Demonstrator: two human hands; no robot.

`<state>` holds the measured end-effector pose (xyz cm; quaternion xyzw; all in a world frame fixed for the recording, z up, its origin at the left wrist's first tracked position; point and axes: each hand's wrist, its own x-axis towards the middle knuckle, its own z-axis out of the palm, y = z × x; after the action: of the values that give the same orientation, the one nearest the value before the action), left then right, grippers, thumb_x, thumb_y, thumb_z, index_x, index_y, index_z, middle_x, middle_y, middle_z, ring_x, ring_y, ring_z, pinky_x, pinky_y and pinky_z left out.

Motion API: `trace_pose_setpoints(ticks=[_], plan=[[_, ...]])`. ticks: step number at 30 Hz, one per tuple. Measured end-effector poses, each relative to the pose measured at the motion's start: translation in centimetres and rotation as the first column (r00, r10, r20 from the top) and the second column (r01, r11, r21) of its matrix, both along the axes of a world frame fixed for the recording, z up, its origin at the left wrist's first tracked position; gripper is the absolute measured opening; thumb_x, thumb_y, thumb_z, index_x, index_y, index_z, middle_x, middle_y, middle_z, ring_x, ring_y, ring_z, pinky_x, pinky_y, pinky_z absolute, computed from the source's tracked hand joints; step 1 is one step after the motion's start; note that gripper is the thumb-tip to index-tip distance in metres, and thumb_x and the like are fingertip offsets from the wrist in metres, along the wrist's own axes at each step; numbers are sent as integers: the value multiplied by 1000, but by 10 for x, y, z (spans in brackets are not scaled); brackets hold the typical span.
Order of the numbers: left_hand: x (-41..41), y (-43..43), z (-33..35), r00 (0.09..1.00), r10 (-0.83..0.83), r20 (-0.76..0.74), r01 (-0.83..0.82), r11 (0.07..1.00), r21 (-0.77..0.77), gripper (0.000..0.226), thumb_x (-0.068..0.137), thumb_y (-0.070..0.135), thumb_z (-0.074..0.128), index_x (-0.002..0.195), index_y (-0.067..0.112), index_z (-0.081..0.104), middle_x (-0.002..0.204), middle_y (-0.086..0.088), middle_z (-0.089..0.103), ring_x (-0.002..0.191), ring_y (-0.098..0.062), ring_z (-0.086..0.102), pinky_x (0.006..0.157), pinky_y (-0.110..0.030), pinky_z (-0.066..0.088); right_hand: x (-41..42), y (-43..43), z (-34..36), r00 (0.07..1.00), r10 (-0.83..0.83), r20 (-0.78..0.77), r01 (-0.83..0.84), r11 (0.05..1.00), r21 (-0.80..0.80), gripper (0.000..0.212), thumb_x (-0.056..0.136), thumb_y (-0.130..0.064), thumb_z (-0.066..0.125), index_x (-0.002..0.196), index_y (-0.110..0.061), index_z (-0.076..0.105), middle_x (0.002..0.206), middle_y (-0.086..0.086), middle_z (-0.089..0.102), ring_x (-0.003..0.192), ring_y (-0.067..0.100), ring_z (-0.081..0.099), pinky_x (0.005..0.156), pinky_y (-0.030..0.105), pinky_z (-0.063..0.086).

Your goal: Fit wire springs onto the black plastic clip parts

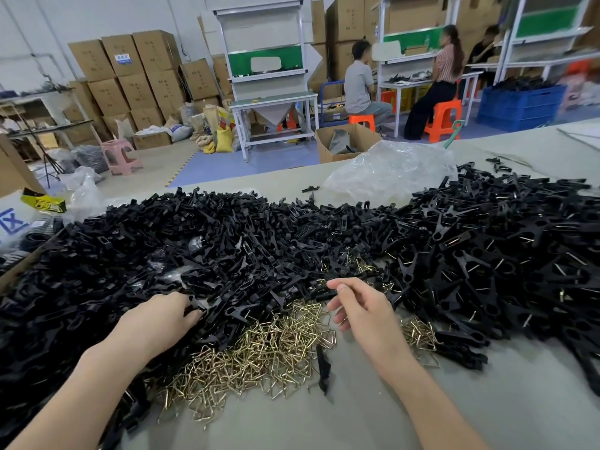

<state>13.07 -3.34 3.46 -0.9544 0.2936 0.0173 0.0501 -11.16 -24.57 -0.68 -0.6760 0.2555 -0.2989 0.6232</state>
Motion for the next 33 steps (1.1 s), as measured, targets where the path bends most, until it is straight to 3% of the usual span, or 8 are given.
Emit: trace_pose_setpoints(ticks=[7,12,15,17,21,27,29,33], plan=[[-8,2,13,995,-96,3,95,989,115,20,98,51,50,111,41,61,86,14,61,80,-10,62,68,-27,51,1,0,0,1000,-5,-4,5,1000,5,26,105,-23,49,101,-36,71,82,-3,74,67,5,66,63,19,54],[-14,12,30,996,28,82,1,945,-328,16,96,50,54,104,41,64,64,14,63,51,-11,61,48,-25,44,1,1,1,1000,7,-11,-7,1000,-4,26,105,-23,49,101,-37,71,83,-4,74,66,5,65,62,20,55],[-36,10,36,999,28,46,6,792,-610,16,97,44,54,99,31,63,53,8,62,43,-8,57,44,-25,42,0,3,4,999,32,-1,-32,999,-3,26,105,-23,50,101,-38,71,85,-3,74,70,9,68,65,24,56],[-66,-6,34,995,-80,-58,1,593,-805,13,99,38,55,93,28,63,55,11,64,40,-4,52,37,-19,39,0,5,8,995,89,40,-90,996,11,24,105,-24,52,105,-37,72,89,-2,75,76,14,70,69,26,57],[-133,-59,2,937,-302,-178,-57,370,-927,11,100,30,55,91,30,61,68,21,66,46,3,49,39,-12,35,-1,15,16,938,308,157,-328,937,122,31,95,-35,63,125,-27,68,110,2,75,93,23,74,75,28,60],[-157,-83,-31,939,-309,-154,3,454,-891,33,90,66,34,108,43,50,77,24,69,70,5,65,58,-15,48,2,15,11,945,297,137,-313,943,112,40,88,-1,72,124,-17,67,95,10,74,79,14,71,67,24,58],[-154,-78,-35,941,-313,-128,47,496,-867,40,91,70,26,120,51,44,89,27,68,83,6,65,72,-20,53,4,14,9,932,327,158,-348,928,136,45,86,-2,73,129,-12,66,91,11,70,76,12,68,70,22,56],[-156,-75,-34,942,-323,-92,67,448,-892,56,99,63,12,149,46,29,119,46,41,101,28,44,80,-1,39,9,16,6,931,324,169,-348,928,134,41,84,-11,73,125,-12,68,86,1,75,77,10,70,71,21,56]])
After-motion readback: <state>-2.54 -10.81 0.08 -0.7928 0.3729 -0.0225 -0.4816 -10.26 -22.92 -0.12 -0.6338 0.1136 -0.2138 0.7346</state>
